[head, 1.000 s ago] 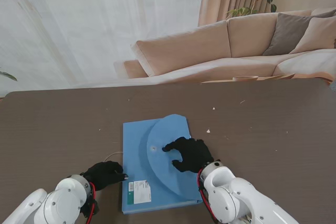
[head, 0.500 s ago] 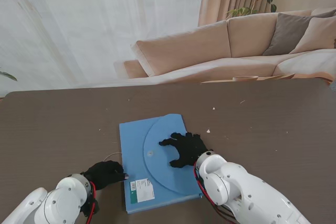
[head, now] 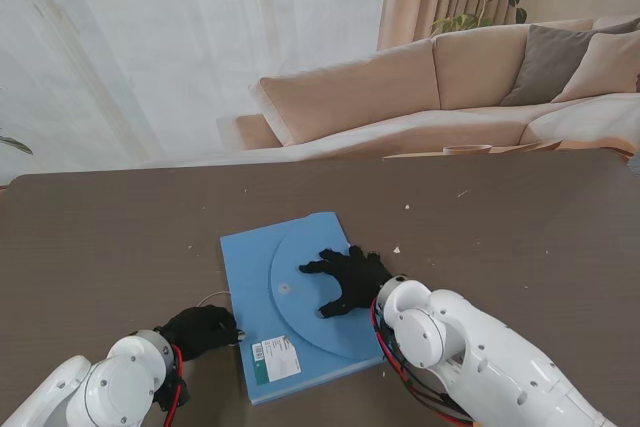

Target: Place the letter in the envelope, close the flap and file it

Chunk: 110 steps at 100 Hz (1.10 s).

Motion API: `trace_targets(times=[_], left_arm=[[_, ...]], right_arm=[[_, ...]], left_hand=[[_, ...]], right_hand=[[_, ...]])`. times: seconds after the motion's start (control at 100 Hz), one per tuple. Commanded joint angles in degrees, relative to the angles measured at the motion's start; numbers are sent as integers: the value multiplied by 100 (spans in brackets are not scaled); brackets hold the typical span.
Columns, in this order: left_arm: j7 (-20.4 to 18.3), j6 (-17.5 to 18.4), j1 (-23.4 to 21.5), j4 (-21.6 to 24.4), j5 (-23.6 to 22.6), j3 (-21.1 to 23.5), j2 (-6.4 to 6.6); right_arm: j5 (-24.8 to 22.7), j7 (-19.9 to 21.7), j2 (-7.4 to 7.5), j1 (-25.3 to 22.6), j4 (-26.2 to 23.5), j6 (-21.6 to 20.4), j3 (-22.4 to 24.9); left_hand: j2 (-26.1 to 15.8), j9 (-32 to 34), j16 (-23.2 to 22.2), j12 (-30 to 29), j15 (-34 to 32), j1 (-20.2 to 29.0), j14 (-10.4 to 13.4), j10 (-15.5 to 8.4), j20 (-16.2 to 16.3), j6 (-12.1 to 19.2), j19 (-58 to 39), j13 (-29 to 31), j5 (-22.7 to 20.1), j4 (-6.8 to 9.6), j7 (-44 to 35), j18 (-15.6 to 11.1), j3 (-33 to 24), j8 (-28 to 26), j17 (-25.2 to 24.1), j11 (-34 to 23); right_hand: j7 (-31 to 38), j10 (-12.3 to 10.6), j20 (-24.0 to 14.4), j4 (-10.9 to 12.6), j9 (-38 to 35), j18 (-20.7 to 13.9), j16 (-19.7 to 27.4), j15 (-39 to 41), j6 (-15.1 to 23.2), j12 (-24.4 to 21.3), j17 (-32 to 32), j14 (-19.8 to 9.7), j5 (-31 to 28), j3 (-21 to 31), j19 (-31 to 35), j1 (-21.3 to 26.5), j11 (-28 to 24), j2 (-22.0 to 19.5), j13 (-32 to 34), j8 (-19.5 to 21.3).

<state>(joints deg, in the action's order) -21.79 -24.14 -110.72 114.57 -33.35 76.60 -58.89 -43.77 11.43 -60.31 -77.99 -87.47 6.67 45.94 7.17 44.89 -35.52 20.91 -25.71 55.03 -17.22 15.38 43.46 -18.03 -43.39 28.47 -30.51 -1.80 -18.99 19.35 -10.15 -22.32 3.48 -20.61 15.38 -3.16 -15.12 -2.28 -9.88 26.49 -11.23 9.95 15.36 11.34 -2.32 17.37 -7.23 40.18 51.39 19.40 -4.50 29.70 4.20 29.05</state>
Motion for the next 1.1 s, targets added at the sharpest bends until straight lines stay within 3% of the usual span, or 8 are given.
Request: trace_targets(times=[0.0, 0.14, 0.42, 0.62, 0.76, 0.89, 0.99, 1.09], left_arm=[[-94, -18, -18, -39, 41, -30, -34], [-85, 3, -7, -37, 95, -9, -38], [-86, 206, -75, 57, 64, 172, -49], [91, 811, -312, 293, -171, 622, -104], [370, 1227, -282, 263, -982, 810, -145], [513, 1197, -26, -33, -2220, 735, -144], [292, 1091, 117, -226, -2628, 665, -106], [-192, 1358, 166, -368, -2684, 671, -35]], right_arm=[[-66, 204, 39, -55, -16, -48, -71], [-184, 290, 72, 10, 22, -49, -201], [-537, 295, 108, 175, 147, 121, -525], [-576, 390, 128, 193, 116, 181, -565], [-580, 447, 137, 171, 70, 225, -550], [-546, 461, 135, 136, 35, 244, -507], [-525, 456, 132, 133, 33, 230, -496], [-502, 456, 129, 150, 39, 217, -506]], left_hand=[[0, -92, 58, 9, 212, 19, -122, -68, 78, 220, 68, -81, 70, 59, 117, 29, -11, 8, -77, 8], [-6, -116, 46, 24, 213, 28, -120, -86, 81, 305, 90, -109, 66, 59, 119, 26, -6, 3, -96, -1], [5, -210, -10, 108, 203, 1, -117, -153, 116, 409, 133, -211, 67, 51, 150, 38, 61, -1, -148, -52], [40, -152, -173, 275, 56, -40, -140, -160, 172, 509, 150, -216, -114, 41, 164, 82, 193, -18, -133, -174], [92, -637, -415, 605, -18, 68, 92, -346, 273, 982, 123, -662, -227, 51, 119, -38, 317, -156, -240, -276], [139, -1463, -523, 833, 167, 177, 390, -566, 296, 1362, 287, -1253, -280, 31, 21, -265, 427, -420, -444, -258], [353, -1947, -486, 835, 455, 432, 553, -653, 269, 1779, 599, -1587, -602, -11, -69, -436, 534, -706, -611, -119], [314, -2688, -379, 784, 855, 694, 860, -878, 271, 2121, 1040, -2090, -430, 39, 117, -691, 545, -665, -779, 83]], right_hand=[[119, -46, -324, -116, 32, 224, -322, 610, 81, 251, 244, -294, 53, -83, 252, -106, -369, 156, 308, 202], [338, -52, -552, -68, -13, 161, -366, 662, 199, 297, 351, -362, -177, 40, 311, 153, -496, 202, 363, 282], [454, -34, -631, -69, -13, 90, -356, 593, 298, 250, 194, -404, -373, 90, 85, 173, -542, 120, 267, 222], [461, -38, -687, -69, 2, 64, -345, 556, 285, 207, 178, -417, -381, 44, 26, 198, -536, 81, 241, 153], [461, -39, -717, -64, -3, 68, -335, 535, 276, 180, 168, -413, -374, 13, -12, 214, -522, 59, 227, 111], [475, -38, -737, -60, -11, 59, -329, 526, 275, 172, 167, -420, -395, -3, -29, 229, -528, 49, 220, 89], [489, -40, -754, -57, -9, 55, -327, 527, 269, 165, 170, -429, -409, -18, -38, 234, -533, 36, 223, 73], [500, -36, -769, -50, -7, 42, -325, 526, 265, 160, 168, -436, -413, -24, -46, 253, -537, 18, 218, 58]])
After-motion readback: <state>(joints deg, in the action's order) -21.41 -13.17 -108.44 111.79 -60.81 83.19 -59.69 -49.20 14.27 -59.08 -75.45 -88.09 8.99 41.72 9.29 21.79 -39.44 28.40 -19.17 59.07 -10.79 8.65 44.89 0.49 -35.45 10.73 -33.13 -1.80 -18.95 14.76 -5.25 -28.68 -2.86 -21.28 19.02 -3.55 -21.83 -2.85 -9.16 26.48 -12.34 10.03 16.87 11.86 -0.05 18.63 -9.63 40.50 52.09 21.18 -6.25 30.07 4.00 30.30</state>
